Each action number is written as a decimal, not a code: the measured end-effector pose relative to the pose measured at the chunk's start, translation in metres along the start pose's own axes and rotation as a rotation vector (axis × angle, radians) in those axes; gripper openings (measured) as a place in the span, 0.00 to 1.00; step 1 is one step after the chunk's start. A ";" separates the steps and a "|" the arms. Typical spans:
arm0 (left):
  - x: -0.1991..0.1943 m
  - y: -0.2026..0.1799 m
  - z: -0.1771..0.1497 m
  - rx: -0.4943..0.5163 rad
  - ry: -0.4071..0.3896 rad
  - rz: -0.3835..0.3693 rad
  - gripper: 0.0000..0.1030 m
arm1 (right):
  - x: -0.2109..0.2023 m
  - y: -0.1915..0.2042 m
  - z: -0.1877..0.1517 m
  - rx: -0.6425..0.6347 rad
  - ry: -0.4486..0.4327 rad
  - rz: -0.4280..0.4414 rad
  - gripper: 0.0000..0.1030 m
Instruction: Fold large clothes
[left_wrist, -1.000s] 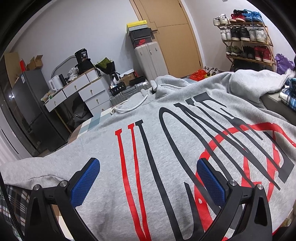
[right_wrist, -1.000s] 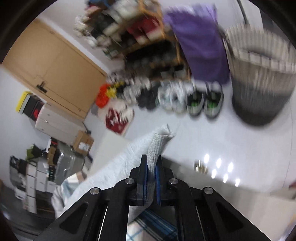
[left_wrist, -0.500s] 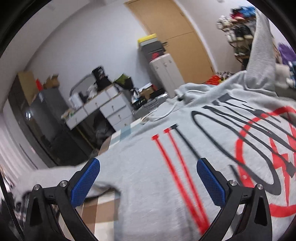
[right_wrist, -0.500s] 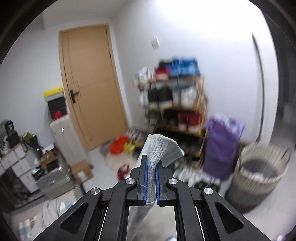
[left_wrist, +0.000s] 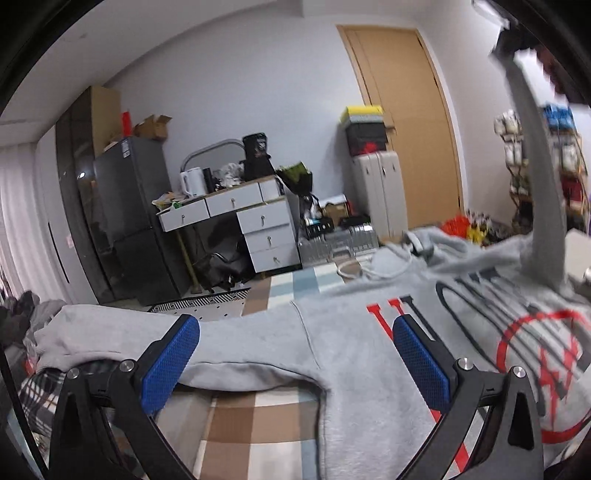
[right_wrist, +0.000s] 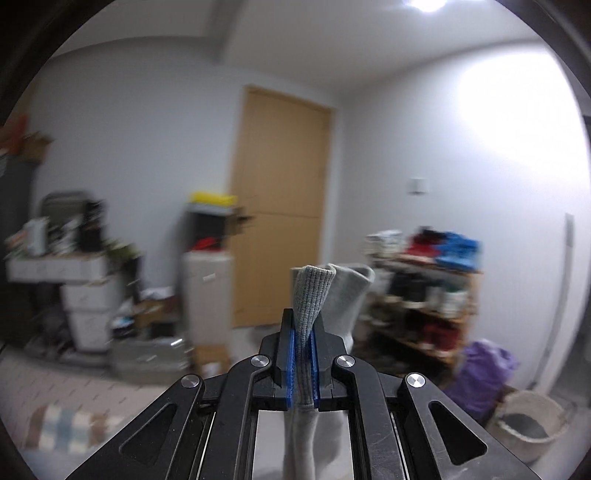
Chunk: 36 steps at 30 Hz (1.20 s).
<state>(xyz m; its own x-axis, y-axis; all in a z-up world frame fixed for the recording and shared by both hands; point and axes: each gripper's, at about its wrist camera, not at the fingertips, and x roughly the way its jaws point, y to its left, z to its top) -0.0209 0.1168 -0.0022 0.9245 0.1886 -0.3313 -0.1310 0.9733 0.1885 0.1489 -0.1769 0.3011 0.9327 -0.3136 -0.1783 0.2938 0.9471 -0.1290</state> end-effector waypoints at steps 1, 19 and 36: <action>0.001 0.005 0.001 -0.025 -0.004 0.001 0.99 | -0.001 0.017 -0.009 -0.006 0.019 0.046 0.06; 0.013 0.040 0.002 -0.206 -0.042 0.047 0.99 | -0.009 0.366 -0.346 -0.411 0.587 0.827 0.07; 0.009 0.045 -0.003 -0.181 -0.019 0.076 0.99 | 0.059 0.232 -0.336 -0.069 0.796 0.913 0.99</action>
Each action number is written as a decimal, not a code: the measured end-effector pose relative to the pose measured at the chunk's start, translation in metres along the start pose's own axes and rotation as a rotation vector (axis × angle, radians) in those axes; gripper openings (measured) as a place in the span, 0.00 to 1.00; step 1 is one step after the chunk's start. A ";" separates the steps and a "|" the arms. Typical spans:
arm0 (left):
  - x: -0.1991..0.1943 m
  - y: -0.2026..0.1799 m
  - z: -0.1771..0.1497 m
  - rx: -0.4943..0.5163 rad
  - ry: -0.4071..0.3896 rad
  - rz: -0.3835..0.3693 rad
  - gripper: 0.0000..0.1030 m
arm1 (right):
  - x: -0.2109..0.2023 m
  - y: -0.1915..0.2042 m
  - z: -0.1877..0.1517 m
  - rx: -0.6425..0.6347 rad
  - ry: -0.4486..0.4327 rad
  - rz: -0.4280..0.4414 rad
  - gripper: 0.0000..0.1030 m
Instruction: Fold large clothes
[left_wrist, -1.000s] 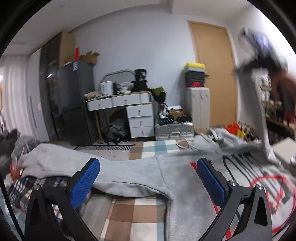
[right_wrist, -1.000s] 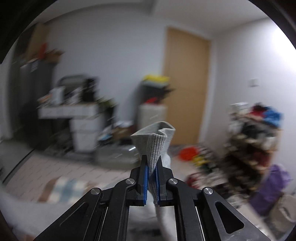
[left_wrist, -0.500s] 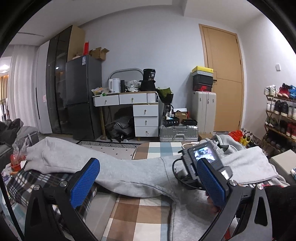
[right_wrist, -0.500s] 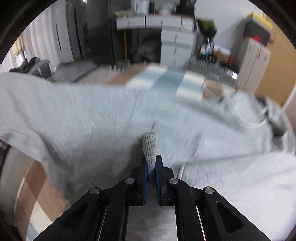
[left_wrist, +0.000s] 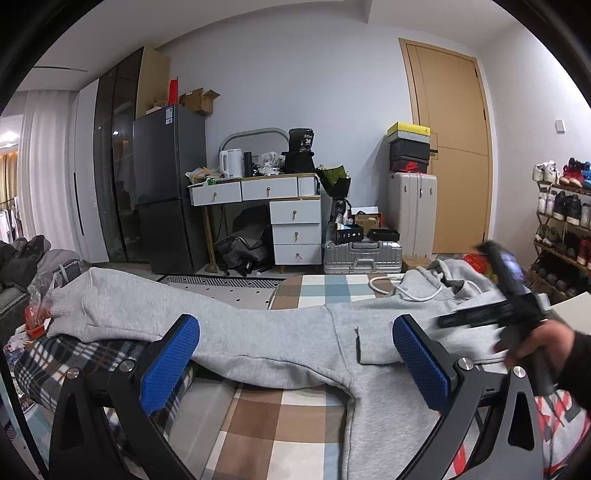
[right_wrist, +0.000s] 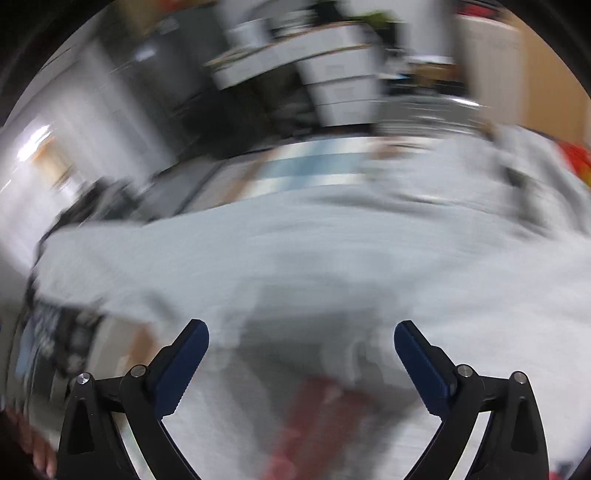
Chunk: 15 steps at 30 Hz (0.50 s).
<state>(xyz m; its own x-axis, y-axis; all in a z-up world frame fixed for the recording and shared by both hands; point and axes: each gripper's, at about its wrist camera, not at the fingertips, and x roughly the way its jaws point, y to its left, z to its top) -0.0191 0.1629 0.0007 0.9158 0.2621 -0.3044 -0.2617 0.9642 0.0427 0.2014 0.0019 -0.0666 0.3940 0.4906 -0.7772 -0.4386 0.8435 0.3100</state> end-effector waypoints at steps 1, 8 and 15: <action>0.002 -0.002 0.000 0.003 0.005 0.005 0.99 | -0.005 -0.020 -0.003 0.056 0.000 -0.058 0.99; 0.010 -0.009 -0.007 0.035 0.038 0.053 0.99 | -0.002 -0.129 -0.033 0.219 0.102 -0.432 1.00; 0.030 -0.009 -0.016 0.037 0.143 0.052 0.99 | -0.017 -0.076 -0.047 -0.060 -0.039 -0.599 0.97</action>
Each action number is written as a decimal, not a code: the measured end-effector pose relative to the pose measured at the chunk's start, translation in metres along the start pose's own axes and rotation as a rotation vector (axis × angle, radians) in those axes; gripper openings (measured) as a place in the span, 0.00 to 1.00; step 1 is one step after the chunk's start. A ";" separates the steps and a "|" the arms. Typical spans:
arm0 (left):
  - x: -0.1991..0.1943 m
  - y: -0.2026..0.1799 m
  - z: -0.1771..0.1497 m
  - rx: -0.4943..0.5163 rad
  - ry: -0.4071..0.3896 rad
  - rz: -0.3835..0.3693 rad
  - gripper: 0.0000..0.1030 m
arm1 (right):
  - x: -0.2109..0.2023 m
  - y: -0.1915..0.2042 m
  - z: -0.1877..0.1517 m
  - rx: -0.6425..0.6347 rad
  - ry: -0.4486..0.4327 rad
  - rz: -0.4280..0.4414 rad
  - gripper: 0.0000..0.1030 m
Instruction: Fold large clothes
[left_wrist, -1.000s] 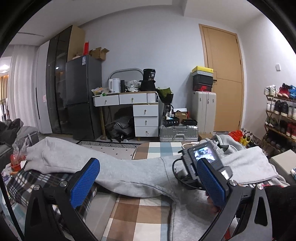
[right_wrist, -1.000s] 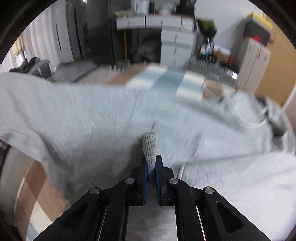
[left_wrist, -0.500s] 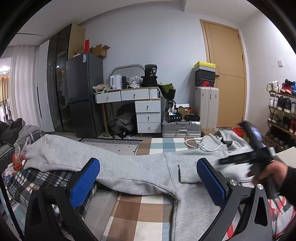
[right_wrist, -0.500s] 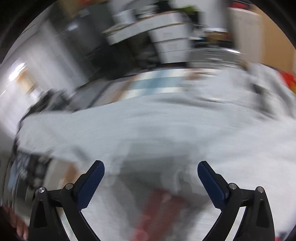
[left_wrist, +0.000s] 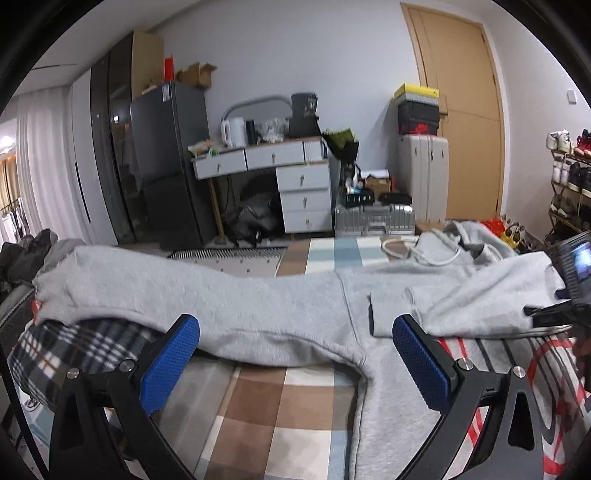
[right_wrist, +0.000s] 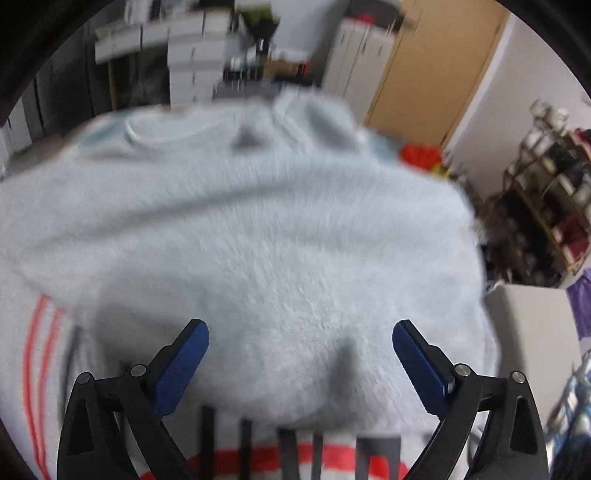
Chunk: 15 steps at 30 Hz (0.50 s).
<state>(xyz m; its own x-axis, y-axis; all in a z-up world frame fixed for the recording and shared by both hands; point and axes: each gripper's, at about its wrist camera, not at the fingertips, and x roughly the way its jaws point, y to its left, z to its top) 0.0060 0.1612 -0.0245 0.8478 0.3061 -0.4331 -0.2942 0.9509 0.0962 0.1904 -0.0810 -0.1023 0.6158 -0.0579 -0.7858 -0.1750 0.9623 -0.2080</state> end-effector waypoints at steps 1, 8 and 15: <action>0.001 0.001 -0.001 -0.007 0.010 0.000 0.99 | -0.022 0.004 -0.005 0.014 -0.066 0.050 0.98; 0.003 0.023 -0.003 -0.111 0.060 0.003 0.99 | -0.157 0.013 -0.075 0.089 -0.449 0.277 1.00; -0.014 0.064 0.013 -0.236 0.127 0.042 0.99 | -0.198 0.021 -0.118 0.077 -0.539 0.387 1.00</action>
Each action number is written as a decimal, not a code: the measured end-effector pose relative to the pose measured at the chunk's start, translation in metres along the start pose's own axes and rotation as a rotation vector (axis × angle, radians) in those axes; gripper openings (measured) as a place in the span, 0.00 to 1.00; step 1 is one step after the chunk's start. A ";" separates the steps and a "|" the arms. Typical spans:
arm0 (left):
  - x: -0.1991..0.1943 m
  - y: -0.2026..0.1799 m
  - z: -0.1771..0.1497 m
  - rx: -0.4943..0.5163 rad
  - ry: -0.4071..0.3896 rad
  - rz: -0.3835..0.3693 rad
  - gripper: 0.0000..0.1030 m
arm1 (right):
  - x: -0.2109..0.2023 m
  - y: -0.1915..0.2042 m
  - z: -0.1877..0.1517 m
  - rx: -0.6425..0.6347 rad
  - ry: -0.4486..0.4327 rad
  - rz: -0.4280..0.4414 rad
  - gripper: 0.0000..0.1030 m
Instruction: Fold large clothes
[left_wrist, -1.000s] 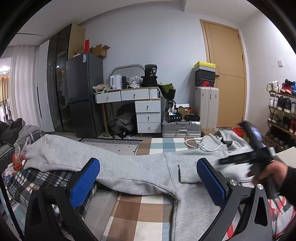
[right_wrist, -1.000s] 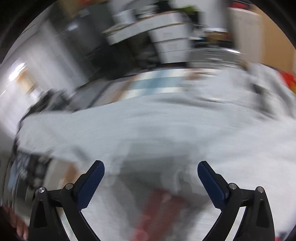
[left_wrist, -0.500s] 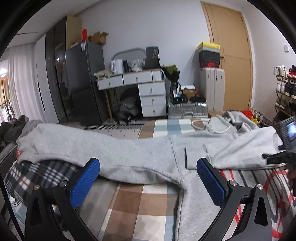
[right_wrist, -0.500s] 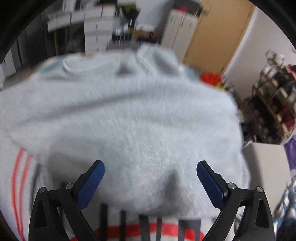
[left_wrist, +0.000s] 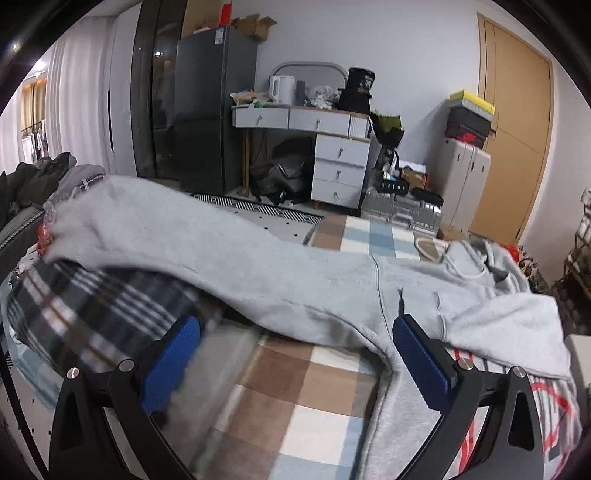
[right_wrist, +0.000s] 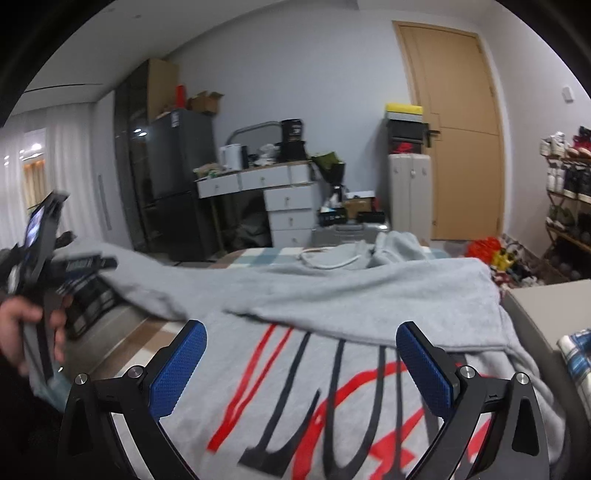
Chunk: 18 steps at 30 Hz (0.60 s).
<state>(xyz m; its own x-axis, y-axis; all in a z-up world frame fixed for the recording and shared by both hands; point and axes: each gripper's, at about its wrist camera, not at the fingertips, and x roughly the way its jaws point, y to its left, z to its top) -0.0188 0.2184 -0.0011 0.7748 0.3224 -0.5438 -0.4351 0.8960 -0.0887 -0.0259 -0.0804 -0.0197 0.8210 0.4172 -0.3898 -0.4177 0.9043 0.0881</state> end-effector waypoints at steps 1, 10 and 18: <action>-0.004 0.004 0.005 0.000 -0.009 0.005 0.99 | -0.003 -0.002 -0.001 -0.005 -0.001 0.018 1.00; -0.028 0.126 0.078 -0.198 0.070 0.048 0.99 | -0.024 0.011 0.002 0.006 -0.028 0.177 1.00; 0.012 0.220 0.056 -0.583 0.279 0.001 0.99 | -0.040 0.028 -0.001 -0.029 -0.058 0.251 1.00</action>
<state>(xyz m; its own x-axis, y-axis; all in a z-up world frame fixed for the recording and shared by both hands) -0.0798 0.4367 0.0200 0.6602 0.1616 -0.7335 -0.6745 0.5572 -0.4843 -0.0706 -0.0717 -0.0032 0.7107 0.6334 -0.3061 -0.6214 0.7692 0.1491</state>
